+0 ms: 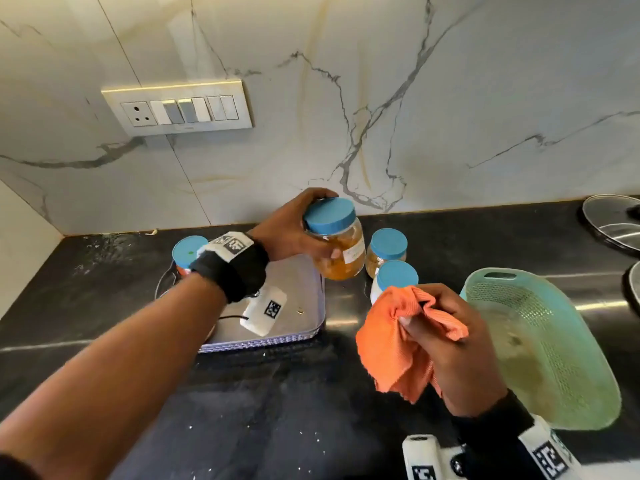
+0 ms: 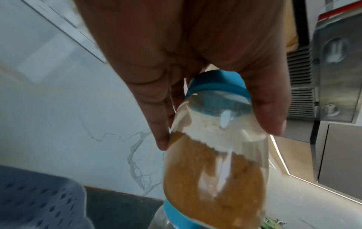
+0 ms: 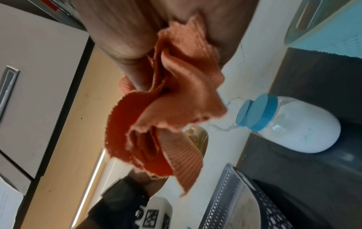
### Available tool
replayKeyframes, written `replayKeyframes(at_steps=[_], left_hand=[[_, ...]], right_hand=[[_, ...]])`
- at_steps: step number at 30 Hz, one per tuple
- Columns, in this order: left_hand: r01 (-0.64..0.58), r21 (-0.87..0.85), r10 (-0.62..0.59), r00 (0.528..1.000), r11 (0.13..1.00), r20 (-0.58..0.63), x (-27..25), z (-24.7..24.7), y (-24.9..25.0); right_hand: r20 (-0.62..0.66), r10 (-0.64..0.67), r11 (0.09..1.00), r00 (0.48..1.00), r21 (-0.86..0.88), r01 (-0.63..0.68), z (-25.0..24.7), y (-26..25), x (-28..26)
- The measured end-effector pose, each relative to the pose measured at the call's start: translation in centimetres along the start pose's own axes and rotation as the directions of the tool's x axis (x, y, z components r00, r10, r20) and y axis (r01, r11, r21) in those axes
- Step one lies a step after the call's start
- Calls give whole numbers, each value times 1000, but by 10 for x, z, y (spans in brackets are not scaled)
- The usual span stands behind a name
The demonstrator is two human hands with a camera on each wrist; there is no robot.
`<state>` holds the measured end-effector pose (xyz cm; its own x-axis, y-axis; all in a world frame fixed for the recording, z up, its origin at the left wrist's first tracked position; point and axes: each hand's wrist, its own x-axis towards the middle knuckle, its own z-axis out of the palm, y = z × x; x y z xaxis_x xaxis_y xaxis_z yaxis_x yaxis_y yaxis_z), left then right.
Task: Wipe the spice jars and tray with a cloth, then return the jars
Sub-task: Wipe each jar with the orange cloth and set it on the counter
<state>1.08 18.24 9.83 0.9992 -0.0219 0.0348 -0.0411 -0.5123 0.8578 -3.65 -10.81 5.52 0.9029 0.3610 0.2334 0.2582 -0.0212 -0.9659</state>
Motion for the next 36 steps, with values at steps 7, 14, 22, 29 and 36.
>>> replayKeyframes(at_steps=[7, 14, 22, 29, 36], left_hand=[[-74, 325, 6, 978, 943, 206, 122, -5, -23], [-149, 637, -111, 930, 756, 349, 194, 6, -56], [-244, 727, -153, 888, 642, 434, 226, 44, -83], [-269, 772, -209, 865, 576, 457, 231, 49, -85], [-368, 718, -6, 888, 591, 460, 184, -8, -42]], right_hand=[[-154, 40, 999, 987, 5, -40, -21, 3, -4], [-307, 53, 990, 950, -105, -90, -29, 0, -15], [-363, 100, 969, 927, -177, -174, -20, 6, -27], [-358, 96, 967, 929, -188, -173, -12, -8, -24], [-301, 87, 976, 950, -165, -141, 2, 1, -6]])
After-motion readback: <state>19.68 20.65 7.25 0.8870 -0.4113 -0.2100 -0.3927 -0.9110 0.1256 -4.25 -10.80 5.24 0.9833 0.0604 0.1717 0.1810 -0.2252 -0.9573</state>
